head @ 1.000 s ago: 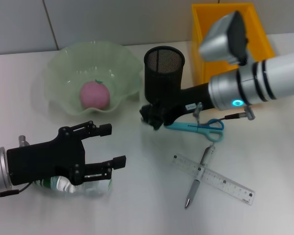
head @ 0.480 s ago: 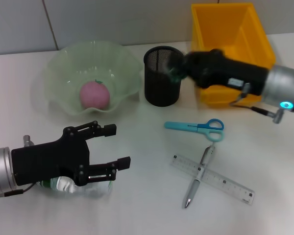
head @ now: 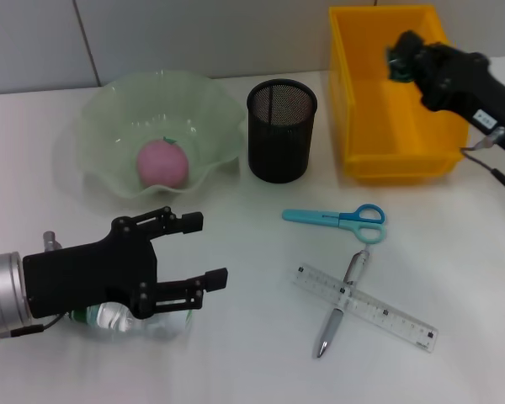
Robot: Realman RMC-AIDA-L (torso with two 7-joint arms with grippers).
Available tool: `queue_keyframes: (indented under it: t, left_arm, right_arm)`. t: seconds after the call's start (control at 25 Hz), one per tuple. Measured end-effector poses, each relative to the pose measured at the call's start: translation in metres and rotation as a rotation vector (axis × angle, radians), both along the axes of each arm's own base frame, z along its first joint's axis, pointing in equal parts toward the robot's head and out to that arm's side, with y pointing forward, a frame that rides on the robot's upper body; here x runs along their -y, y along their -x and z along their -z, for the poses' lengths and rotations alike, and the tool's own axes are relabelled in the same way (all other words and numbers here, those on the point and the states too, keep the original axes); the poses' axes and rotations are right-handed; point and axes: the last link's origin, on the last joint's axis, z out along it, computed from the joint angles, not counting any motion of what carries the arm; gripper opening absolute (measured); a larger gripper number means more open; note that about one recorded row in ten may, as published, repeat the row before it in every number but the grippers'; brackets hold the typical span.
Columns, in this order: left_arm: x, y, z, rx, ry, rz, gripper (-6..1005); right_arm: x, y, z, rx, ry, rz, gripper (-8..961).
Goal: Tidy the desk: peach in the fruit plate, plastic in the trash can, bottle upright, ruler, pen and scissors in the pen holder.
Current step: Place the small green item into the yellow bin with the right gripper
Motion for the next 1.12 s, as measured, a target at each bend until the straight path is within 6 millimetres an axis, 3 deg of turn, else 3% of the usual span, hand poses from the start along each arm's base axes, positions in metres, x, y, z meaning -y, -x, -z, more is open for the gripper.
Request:
queue_keyframes:
  t: [0.28, 0.56, 0.88, 1.12]
  left_arm:
    - [-0.001, -0.002, 0.002, 0.003, -0.007, 0.006, 791]
    - [-0.002, -0.004, 0.005, 0.002, -0.009, 0.003, 789]
    - [-0.002, -0.004, 0.007, 0.005, -0.010, 0.002, 788]
    - [-0.002, -0.004, 0.007, 0.007, -0.011, -0.003, 786]
  right_arm:
    - [-0.008, -0.015, -0.003, 0.036, -0.070, 0.099, 33]
    - [-0.031, -0.022, -0.001, 0.077, -0.114, 0.234, 34]
    - [-0.043, -0.015, 0.004, 0.107, -0.095, 0.240, 144]
    - [-0.044, -0.014, 0.004, 0.114, -0.093, 0.241, 387]
